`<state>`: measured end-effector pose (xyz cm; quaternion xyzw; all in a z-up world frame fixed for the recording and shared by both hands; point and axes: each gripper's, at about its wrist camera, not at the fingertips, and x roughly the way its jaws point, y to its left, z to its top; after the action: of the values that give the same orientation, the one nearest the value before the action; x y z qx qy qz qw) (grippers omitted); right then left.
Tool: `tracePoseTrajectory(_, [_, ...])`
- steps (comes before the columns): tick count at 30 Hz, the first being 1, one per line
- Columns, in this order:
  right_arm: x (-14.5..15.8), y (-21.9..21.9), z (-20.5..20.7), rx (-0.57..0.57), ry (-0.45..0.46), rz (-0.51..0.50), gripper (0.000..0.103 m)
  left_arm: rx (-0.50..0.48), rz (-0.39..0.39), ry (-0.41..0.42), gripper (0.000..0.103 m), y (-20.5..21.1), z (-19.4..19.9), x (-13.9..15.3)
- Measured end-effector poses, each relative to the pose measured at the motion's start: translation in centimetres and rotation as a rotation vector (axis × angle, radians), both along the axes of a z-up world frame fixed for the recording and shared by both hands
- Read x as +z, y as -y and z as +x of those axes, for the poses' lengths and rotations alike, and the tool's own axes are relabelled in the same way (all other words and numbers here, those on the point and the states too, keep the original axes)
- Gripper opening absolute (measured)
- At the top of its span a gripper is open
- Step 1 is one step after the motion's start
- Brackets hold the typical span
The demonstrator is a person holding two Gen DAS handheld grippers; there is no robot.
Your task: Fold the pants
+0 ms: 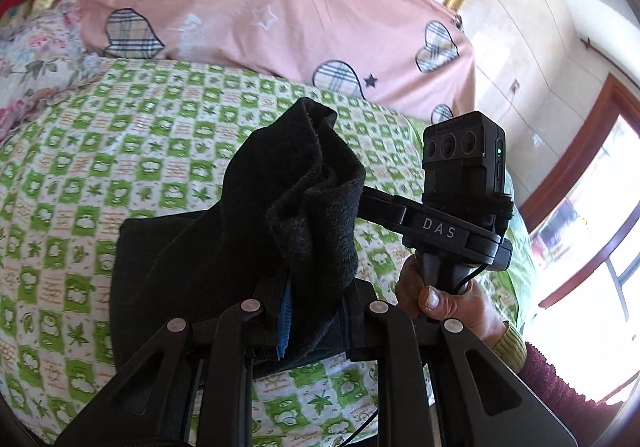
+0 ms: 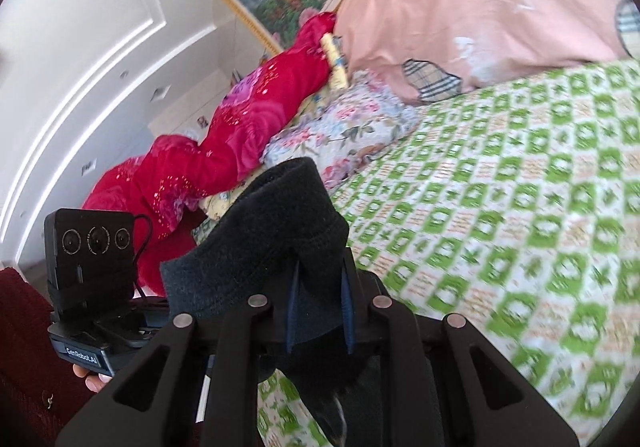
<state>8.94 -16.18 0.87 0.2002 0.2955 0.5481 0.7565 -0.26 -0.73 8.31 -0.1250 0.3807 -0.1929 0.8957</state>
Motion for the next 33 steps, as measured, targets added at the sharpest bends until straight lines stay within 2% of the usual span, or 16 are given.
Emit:
tracePoseTrajectory(4, [-1.8,2.1,-0.2,-0.045,-0.034,-0.005,0.02,-0.047,0.049,-0.018,0.019,2.9,0.6,-2.0])
tracePoseTrajectory(13, [-5.8,5.6,-0.6,-0.146,-0.114,-0.058,0.02,-0.111,0.126,-0.067,0.019,6.6,1.8,-6.3])
tracePoseTrajectory(14, [-6.2,5.9,-0.5,-0.167,-0.125,-0.072,0.023,-0.117,0.137,-0.069,0.02,6.9,2.0,-6.8])
tracePoseTrajectory(17, [-7.2,6.8,-0.6,-0.261,-0.167,-0.148,0.023,-0.136,0.144,-0.099,0.025,7.2,2.4,-8.0])
tracePoseTrajectory(20, [-7.5,8.2,-1.0,-0.345,-0.203,-0.171,0.025,-0.149,0.131,-0.113,0.026,7.1,2.4,-8.7])
tracePoseTrajectory(21, [-7.5,8.7,-1.2,-0.37,-0.206,-0.172,0.027,-0.152,0.129,-0.11,0.029,7.0,2.3,-8.7])
tracePoseTrajectory(22, [-7.4,9.2,-1.6,-0.397,-0.21,-0.17,0.034,-0.154,0.126,-0.109,0.033,7.0,2.2,-8.7])
tracePoseTrajectory(23, [-7.2,9.3,-1.9,-0.414,-0.209,-0.17,0.046,-0.161,0.115,-0.11,0.035,6.9,2.0,-8.6])
tracePoseTrajectory(24, [-7.1,9.6,-2.2,-0.437,-0.206,-0.172,0.053,-0.17,0.103,-0.112,0.039,6.8,1.9,-8.5])
tracePoseTrajectory(25, [-6.8,9.9,-2.6,-0.465,-0.2,-0.173,0.064,-0.177,0.092,-0.112,0.043,6.7,1.7,-8.3])
tracePoseTrajectory(26, [-6.7,10.3,-3.0,-0.484,-0.196,-0.168,0.069,-0.186,0.078,-0.113,0.045,6.6,1.4,-8.2])
tracePoseTrajectory(28, [-6.2,10.5,-3.6,-0.513,-0.195,-0.155,0.071,-0.194,0.066,-0.111,0.052,6.6,0.9,-7.8])
tracePoseTrajectory(33, [-4.6,10.3,-5.1,-0.582,-0.177,-0.176,0.08,-0.2,0.04,-0.087,0.059,5.7,-0.3,-6.6])
